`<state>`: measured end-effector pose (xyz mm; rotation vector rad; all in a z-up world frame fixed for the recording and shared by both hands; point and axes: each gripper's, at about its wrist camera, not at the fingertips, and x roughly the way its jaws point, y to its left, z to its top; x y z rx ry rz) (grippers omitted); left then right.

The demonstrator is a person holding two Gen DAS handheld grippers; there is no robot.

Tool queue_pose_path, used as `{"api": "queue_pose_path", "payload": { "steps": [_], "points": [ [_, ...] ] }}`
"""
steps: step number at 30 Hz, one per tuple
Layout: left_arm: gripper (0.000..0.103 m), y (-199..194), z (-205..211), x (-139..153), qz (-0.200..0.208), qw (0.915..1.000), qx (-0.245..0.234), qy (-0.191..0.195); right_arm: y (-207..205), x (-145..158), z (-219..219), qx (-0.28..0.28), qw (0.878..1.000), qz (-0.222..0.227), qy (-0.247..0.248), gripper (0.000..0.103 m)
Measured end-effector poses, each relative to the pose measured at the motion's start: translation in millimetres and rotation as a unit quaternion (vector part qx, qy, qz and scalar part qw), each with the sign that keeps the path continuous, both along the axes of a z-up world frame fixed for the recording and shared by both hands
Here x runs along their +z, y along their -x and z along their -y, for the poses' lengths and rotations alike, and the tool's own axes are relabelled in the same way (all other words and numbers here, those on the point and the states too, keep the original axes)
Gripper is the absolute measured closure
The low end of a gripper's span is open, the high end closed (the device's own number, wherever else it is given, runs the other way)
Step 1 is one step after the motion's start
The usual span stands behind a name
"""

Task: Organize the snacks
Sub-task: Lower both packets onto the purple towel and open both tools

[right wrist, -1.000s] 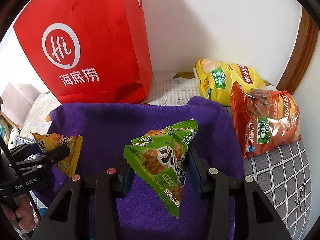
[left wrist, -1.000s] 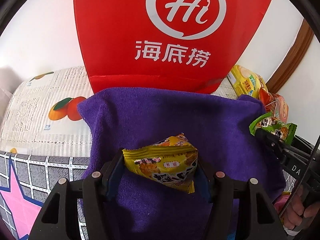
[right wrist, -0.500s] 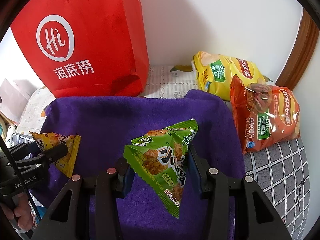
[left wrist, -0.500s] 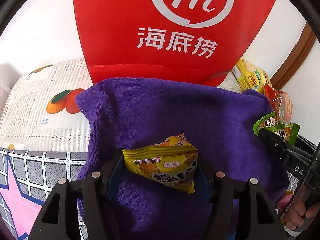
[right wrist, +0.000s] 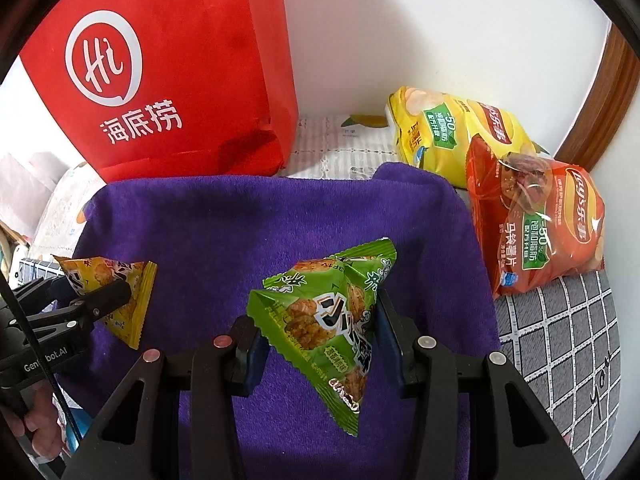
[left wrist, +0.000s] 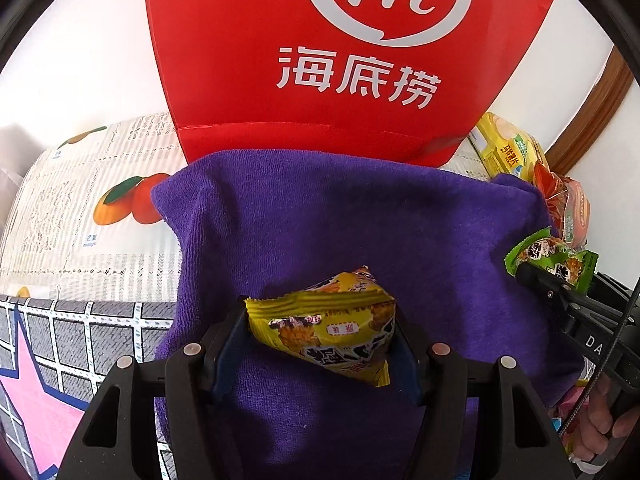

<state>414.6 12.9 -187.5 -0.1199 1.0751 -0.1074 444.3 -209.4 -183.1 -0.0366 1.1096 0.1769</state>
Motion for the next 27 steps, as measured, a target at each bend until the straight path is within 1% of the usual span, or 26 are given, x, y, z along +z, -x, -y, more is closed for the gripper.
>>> {"api": "queue_pose_path", "payload": {
  "steps": [19,23,24,27],
  "points": [
    [0.040,2,-4,-2,0.000,1.0000,-0.003,0.003,-2,-12,-1,0.006,1.000,-0.014,0.008,0.056],
    [0.038,2,-4,0,0.003,0.9998,-0.008,0.017,-3,-14,0,0.007,1.000,-0.018,0.009,0.055],
    [0.037,3,-4,2,0.005,0.9998,-0.009,0.018,-3,-14,0,0.006,1.000,-0.018,0.009,0.055],
    [0.033,5,-1,5,0.011,0.9998,-0.013,0.010,-2,-12,-1,0.005,1.000,-0.016,0.010,0.049]
  ]
}}
